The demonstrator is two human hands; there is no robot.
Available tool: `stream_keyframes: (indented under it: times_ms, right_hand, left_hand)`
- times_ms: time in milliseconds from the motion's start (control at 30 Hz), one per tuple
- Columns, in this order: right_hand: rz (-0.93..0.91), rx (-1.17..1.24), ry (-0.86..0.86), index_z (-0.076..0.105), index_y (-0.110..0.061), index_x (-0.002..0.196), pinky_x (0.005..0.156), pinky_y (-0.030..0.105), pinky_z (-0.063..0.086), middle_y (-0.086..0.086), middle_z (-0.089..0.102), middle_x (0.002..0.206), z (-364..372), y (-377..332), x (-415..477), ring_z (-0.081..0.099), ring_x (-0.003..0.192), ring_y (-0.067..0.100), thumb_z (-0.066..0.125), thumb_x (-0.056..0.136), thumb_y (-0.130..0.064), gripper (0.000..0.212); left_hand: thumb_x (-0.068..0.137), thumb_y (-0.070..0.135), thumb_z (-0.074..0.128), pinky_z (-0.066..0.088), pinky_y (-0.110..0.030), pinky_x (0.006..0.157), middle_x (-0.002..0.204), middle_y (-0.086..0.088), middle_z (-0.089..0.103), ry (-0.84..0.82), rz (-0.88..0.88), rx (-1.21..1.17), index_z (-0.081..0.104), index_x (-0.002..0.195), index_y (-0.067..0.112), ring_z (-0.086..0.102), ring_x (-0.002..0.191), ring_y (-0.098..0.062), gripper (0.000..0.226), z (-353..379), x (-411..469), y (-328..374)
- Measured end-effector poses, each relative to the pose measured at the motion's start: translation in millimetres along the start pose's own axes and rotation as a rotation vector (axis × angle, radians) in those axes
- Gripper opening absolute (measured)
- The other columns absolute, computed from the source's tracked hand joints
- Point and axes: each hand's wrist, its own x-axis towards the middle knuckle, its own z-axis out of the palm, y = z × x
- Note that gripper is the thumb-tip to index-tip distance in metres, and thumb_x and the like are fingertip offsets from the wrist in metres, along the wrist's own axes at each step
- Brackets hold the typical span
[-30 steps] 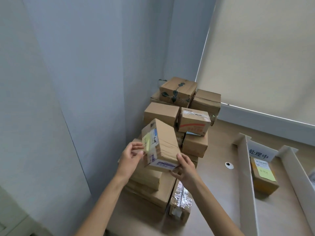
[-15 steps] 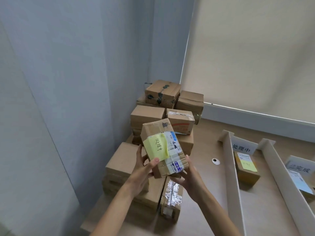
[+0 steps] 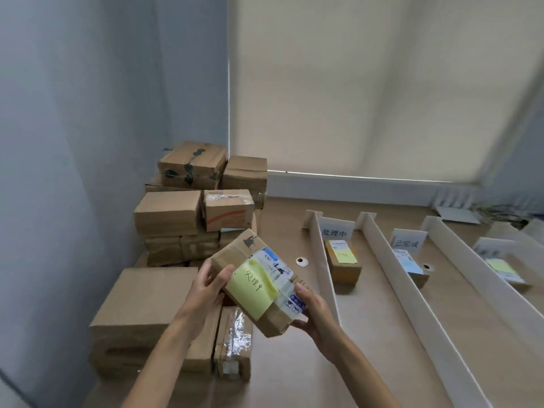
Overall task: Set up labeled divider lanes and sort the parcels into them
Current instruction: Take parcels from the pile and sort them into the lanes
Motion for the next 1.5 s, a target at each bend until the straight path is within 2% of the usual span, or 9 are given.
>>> stream_keyframes:
  times_ms: [167, 467, 567, 967, 1133, 1233, 1333, 1433, 1500]
  right_hand:
    - [-0.045, 0.264, 0.282, 0.048, -0.020, 0.125, 0.092, 0.041, 0.053, 0.005, 0.068, 0.113, -50.5, -0.1, -15.5, 0.062, 0.111, 0.019, 0.059, 0.088, -0.044, 0.046]
    - [-0.119, -0.021, 0.551, 0.054, -0.022, 0.122, 0.084, 0.036, 0.052, 0.005, 0.063, 0.117, -195.5, -12.2, -40.9, 0.059, 0.108, 0.019, 0.056, 0.093, -0.030, 0.030]
    - [-0.102, -0.087, 0.594, 0.058, -0.020, 0.119, 0.087, 0.039, 0.052, 0.004, 0.066, 0.110, -254.3, -14.4, -46.4, 0.062, 0.103, 0.019, 0.057, 0.093, -0.027, 0.027]
    - [-0.031, -0.184, 0.476, 0.060, -0.012, 0.119, 0.079, 0.033, 0.057, 0.011, 0.066, 0.107, -386.7, -20.7, -36.8, 0.065, 0.099, 0.021, 0.051, 0.095, -0.010, 0.025]
    - [-0.014, -0.239, 0.534, 0.041, -0.035, 0.132, 0.099, 0.042, 0.047, 0.010, 0.056, 0.125, -389.9, -16.9, -4.1, 0.056, 0.115, 0.018, 0.073, 0.069, -0.054, 0.073]
    - [0.030, -0.192, 0.512, 0.037, -0.029, 0.135, 0.102, 0.042, 0.043, 0.002, 0.047, 0.130, -373.8, -14.3, 14.6, 0.047, 0.122, 0.018, 0.061, 0.085, -0.047, 0.059]
    - [0.066, -0.183, 0.391, 0.039, -0.034, 0.129, 0.087, 0.026, 0.049, -0.005, 0.048, 0.129, -357.8, -1.0, 32.7, 0.050, 0.115, 0.011, 0.054, 0.093, -0.037, 0.039]
    - [0.046, -0.230, 0.352, 0.029, -0.032, 0.140, 0.069, 0.011, 0.051, -0.009, 0.047, 0.130, -354.4, 9.7, 57.0, 0.048, 0.118, 0.008, 0.058, 0.092, -0.024, 0.057]
    - [0.042, -0.271, 0.358, 0.025, -0.032, 0.143, 0.075, 0.009, 0.049, -0.012, 0.045, 0.130, -360.6, 9.7, 77.3, 0.045, 0.119, 0.006, 0.060, 0.091, -0.018, 0.064]
  left_hand:
    - [0.067, 0.046, 0.076, 0.054, -0.038, 0.086, 0.108, -0.010, 0.068, 0.072, 0.047, -0.069, 0.056, 0.114, 0.018, 0.065, 0.103, -0.024, 0.058, 70.8, 11.5, -16.4]
    - [0.061, 0.077, 0.056, 0.046, -0.032, 0.089, 0.106, 0.002, 0.066, 0.046, -0.074, 0.160, 0.061, 0.100, 0.024, 0.057, 0.107, -0.015, 0.066, 218.4, 41.7, -72.4]
    - [0.077, 0.066, 0.056, 0.047, -0.031, 0.085, 0.105, 0.001, 0.066, 0.013, -0.112, 0.326, 0.065, 0.101, 0.022, 0.058, 0.102, -0.016, 0.051, 257.6, 49.4, -89.9]
    - [0.086, 0.032, 0.066, 0.059, -0.037, 0.066, 0.104, 0.004, 0.051, 0.054, -0.236, 0.253, 0.040, 0.117, 0.024, 0.057, 0.097, -0.015, 0.042, 367.3, 57.6, -110.2]
    - [0.092, 0.023, 0.058, 0.059, -0.038, 0.066, 0.111, -0.011, 0.064, 0.086, -0.320, 0.078, 0.061, 0.110, 0.015, 0.066, 0.096, -0.026, 0.019, 379.9, 73.4, -128.8]
    - [0.091, 0.016, 0.059, 0.059, -0.036, 0.064, 0.103, -0.019, 0.065, 0.247, -0.387, -0.070, 0.057, 0.107, 0.001, 0.066, 0.095, -0.034, 0.022, 387.7, 92.7, -146.4]
    - [0.088, 0.011, 0.063, 0.059, -0.040, 0.067, 0.104, -0.022, 0.064, 0.300, -0.435, -0.108, 0.057, 0.103, 0.000, 0.065, 0.096, -0.036, 0.019, 397.6, 120.4, -162.5]
    - [0.085, 0.013, 0.068, 0.059, -0.040, 0.068, 0.105, -0.021, 0.063, 0.306, -0.493, -0.137, 0.056, 0.098, -0.001, 0.066, 0.092, -0.033, 0.022, 408.9, 150.8, -176.6]
    - [0.083, 0.019, 0.071, 0.060, -0.036, 0.067, 0.106, -0.017, 0.063, 0.278, -0.492, -0.012, 0.058, 0.102, 0.003, 0.066, 0.091, -0.027, 0.028, 414.2, 170.1, -184.9]
